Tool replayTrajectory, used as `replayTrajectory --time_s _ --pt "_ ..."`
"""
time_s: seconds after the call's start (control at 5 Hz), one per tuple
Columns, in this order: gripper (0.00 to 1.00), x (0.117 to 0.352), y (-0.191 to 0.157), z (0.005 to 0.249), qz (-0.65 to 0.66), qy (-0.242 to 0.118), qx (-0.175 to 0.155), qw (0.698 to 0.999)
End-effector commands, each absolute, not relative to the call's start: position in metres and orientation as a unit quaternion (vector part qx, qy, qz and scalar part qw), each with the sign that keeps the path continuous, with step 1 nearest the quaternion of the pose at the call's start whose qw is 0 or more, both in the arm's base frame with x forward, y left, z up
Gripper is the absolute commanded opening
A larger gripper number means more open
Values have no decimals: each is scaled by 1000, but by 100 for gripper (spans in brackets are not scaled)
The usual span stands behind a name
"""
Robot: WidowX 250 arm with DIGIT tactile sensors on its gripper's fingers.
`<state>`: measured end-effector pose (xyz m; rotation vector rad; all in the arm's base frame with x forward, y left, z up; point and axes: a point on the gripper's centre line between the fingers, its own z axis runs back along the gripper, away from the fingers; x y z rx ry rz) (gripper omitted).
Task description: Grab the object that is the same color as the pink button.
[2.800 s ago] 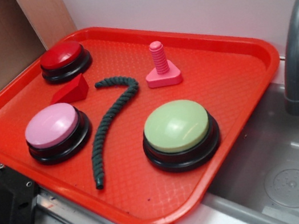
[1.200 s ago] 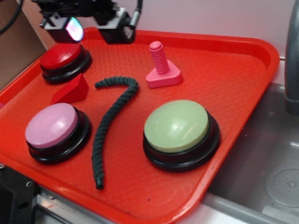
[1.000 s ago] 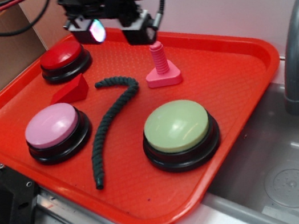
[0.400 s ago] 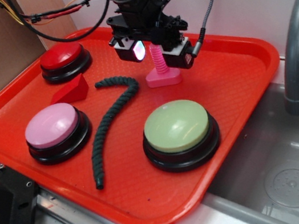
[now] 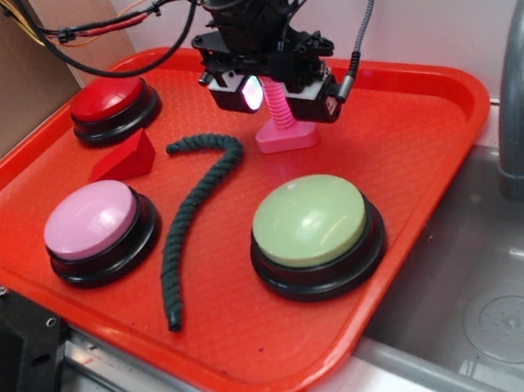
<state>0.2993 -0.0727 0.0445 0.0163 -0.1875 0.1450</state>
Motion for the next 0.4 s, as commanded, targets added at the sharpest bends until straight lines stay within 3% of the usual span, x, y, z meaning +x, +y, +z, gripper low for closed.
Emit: replayTrajectory --time_s 0.0,0.2 --pt "0 311 -63 52 87 -111 0 990" --pt "0 309 -55 62 78 -58 -13 995"
